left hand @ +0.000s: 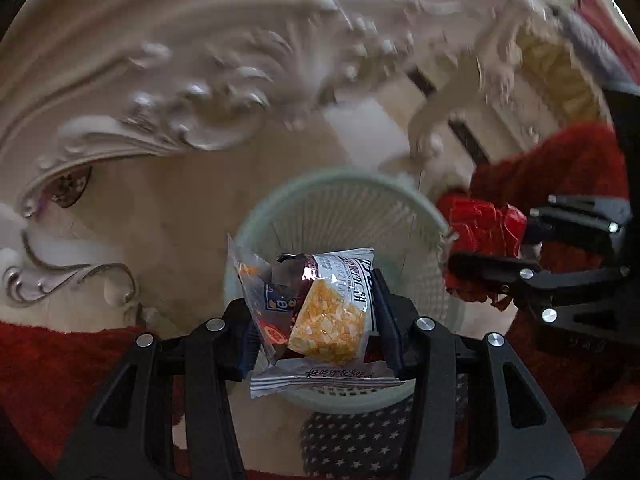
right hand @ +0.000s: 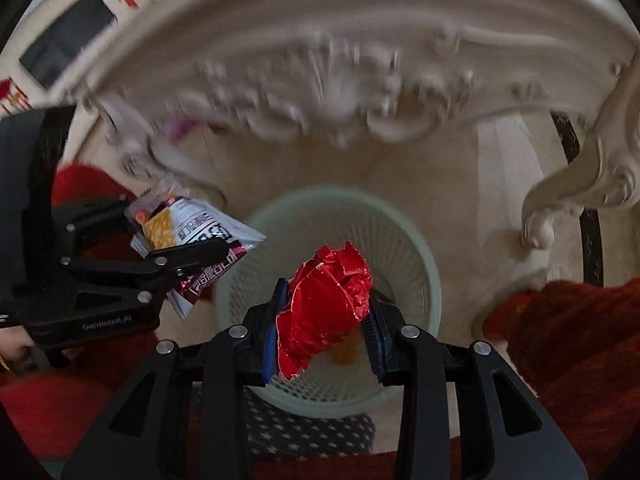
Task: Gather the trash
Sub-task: 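Drop the chip packet and red wrapper into the wastebasket, opening both tools, then raise both open tools back toward the table, then grasp the cream KIMTRUE box with the left tool while the right tool grasps the silver box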
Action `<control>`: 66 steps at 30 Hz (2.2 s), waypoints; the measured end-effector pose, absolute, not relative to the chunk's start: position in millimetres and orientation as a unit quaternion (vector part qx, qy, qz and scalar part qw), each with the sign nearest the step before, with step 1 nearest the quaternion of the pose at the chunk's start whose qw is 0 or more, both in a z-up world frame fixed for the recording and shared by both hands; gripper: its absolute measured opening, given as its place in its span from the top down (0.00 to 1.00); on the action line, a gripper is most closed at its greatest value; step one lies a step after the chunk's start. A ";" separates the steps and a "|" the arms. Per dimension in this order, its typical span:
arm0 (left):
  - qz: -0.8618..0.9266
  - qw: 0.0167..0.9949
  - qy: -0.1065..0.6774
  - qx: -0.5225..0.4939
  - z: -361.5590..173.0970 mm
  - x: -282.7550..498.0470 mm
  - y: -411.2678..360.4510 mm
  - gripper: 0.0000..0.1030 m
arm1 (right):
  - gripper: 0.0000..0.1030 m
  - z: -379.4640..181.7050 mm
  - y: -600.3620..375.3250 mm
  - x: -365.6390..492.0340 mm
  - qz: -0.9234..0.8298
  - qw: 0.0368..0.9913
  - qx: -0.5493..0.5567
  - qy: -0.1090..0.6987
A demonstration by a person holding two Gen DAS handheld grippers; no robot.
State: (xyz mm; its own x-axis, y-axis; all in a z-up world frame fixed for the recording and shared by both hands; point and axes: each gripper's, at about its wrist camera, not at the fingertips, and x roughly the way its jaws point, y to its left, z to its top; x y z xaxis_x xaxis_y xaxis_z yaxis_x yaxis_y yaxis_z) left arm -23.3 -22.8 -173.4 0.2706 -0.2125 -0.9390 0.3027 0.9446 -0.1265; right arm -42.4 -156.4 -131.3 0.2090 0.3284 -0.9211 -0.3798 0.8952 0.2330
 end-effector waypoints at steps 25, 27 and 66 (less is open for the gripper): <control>-0.055 0.924 0.378 0.031 38.6 66.1 33.7 0.07 | 0.31 32.6 -220.7 20.7 0.160 0.918 0.030 0.362; -0.026 0.932 0.361 0.014 54.2 112.2 38.8 0.07 | 0.31 51.5 -220.2 52.8 0.139 0.933 0.025 0.332; 0.044 0.849 0.527 0.022 -12.6 388.8 69.0 0.07 | 0.31 46.6 -179.3 295.5 0.139 0.909 0.036 0.391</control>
State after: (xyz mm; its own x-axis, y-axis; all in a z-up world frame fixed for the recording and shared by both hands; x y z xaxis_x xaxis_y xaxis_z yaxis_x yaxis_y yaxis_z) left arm 388.8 69.0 -12.6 0.4413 0.0983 -0.8919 -0.0515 0.9951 0.0842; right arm 295.5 -179.3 46.6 0.6552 0.2806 -0.7014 -0.2238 0.9589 0.1745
